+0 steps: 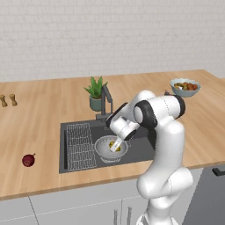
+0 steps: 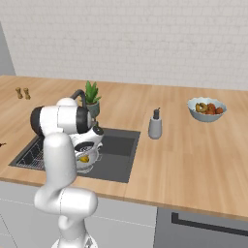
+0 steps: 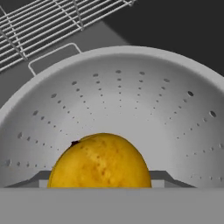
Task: Put the colander in the sink, put the pear, mango in the colander, and turn on the sink faucet and pour water over the colander.
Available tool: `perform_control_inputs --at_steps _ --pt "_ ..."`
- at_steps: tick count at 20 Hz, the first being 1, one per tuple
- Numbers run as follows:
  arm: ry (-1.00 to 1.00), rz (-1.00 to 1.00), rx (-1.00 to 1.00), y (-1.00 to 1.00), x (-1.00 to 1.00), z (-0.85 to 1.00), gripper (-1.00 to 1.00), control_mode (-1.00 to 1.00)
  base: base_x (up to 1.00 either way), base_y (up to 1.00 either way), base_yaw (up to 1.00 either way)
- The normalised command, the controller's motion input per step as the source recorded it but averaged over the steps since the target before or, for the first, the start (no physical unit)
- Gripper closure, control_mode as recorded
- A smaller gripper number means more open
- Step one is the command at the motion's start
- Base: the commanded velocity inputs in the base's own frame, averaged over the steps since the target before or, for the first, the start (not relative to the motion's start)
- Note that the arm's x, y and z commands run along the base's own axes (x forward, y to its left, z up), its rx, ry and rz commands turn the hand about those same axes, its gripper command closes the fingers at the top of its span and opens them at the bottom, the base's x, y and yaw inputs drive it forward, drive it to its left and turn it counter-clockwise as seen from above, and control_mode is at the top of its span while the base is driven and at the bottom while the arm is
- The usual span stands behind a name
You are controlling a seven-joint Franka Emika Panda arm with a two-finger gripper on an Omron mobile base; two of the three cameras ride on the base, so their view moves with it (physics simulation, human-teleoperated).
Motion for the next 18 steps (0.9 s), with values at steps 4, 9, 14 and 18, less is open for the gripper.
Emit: perform_control_inputs --at_steps 4,9,14,18 --pt "0.00 0.00 -0.03 0.00 0.18 -0.18 1.00 -1.00 0.00 0.00 0.00" --pt "0.00 0.00 -0.01 0.00 0.13 -0.17 1.00 -1.00 0.00 0.00 0.00" --pt "0.00 0.00 0.00 0.02 0.04 -0.12 -1.00 -1.00 0.00 0.00 0.00" --pt "0.00 0.00 0.00 0.13 -0.05 -0.01 -1.00 -1.00 0.00 0.00 0.00"
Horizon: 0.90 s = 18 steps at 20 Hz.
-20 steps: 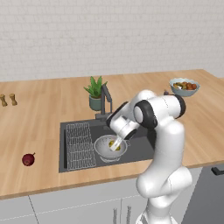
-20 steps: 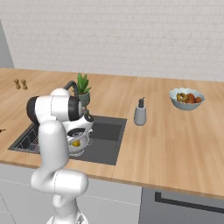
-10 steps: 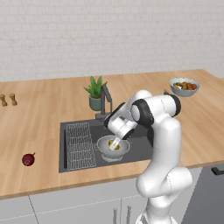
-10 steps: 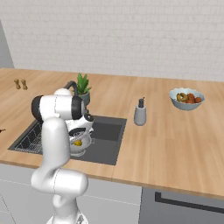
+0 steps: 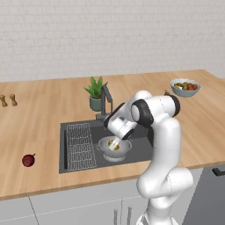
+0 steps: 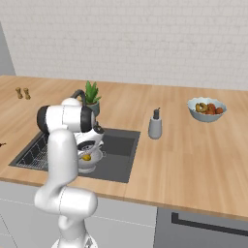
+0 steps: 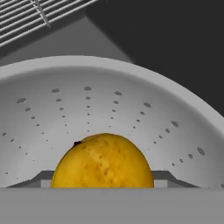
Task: Put the colander in the sink, put the pear, mango in the colander, and turn on the sink faucet and pour water over the colander.
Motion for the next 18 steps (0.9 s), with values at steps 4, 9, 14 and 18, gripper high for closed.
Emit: perform_control_inputs --at_steps 4,9,14,18 --pt "-0.01 -0.01 0.00 0.17 -0.22 0.00 -1.00 -1.00 0.00 0.00 0.00" --pt "0.00 -0.09 0.00 0.08 -0.32 0.08 -1.00 -1.00 0.00 0.00 0.00" --pt "0.00 -0.15 0.00 -0.03 -0.46 0.25 -1.00 -1.00 0.00 0.00 0.00" --pt "-0.05 -0.15 0.00 -0.18 -0.48 0.49 -1.00 -1.00 0.00 0.00 0.00"
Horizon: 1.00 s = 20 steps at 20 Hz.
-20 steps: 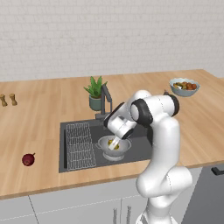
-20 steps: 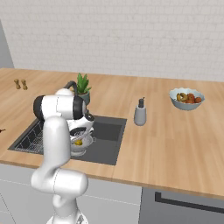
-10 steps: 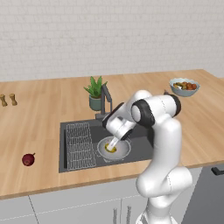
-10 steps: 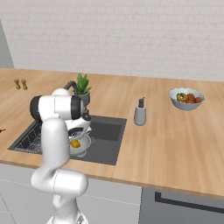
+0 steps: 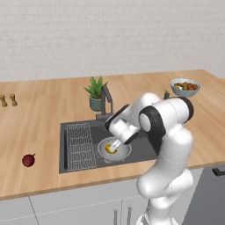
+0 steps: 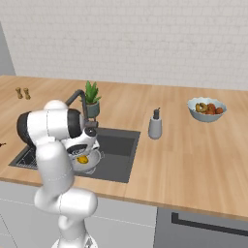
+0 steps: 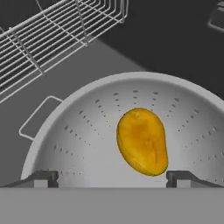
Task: Put the colander in the sink, put the pear, mango in the colander, and turn on the sink faucet and pour water over the colander.
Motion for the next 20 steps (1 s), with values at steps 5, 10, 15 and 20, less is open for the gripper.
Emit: perform_control_inputs --at_steps 5,10,15,20 --pt "-0.03 -0.12 0.00 -0.11 -0.46 0.64 -1.00 -1.00 0.00 0.00 0.00" --pt "0.00 -0.08 0.00 -0.08 -0.52 0.68 -1.00 -1.00 0.00 0.00 0.00" --pt "0.08 -0.06 0.00 0.01 -0.37 0.83 -1.00 -1.00 0.00 0.00 0.00" --pt "0.13 -0.01 0.00 0.01 -0.33 0.86 -1.00 -1.00 0.00 0.00 0.00"
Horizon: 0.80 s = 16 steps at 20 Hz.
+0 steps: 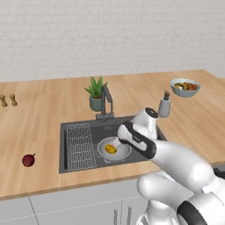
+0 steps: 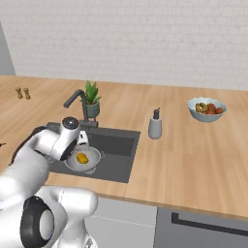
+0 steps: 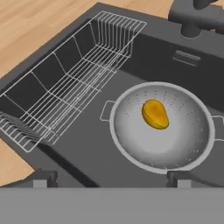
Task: Put the colander in the sink, put the pear, mango in the colander, and turn on the sink faucet and pour water over the colander.
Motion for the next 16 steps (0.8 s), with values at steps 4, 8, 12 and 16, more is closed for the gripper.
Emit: perform_control_inputs --at_steps 4,8,12,16 --pt "0.06 0.00 0.00 0.06 -0.48 0.73 -1.00 -1.00 0.00 0.00 0.00" --pt "0.00 -0.04 -0.01 0.26 -0.93 0.29 -1.00 -1.00 0.00 0.00 0.00" --pt "-0.03 -0.20 -0.01 0.55 -0.89 0.09 -1.00 -1.00 0.00 0.00 0.00" --pt "-0.02 -0.40 0.00 0.74 -0.33 0.16 -1.00 -1.00 0.00 0.00 0.00"
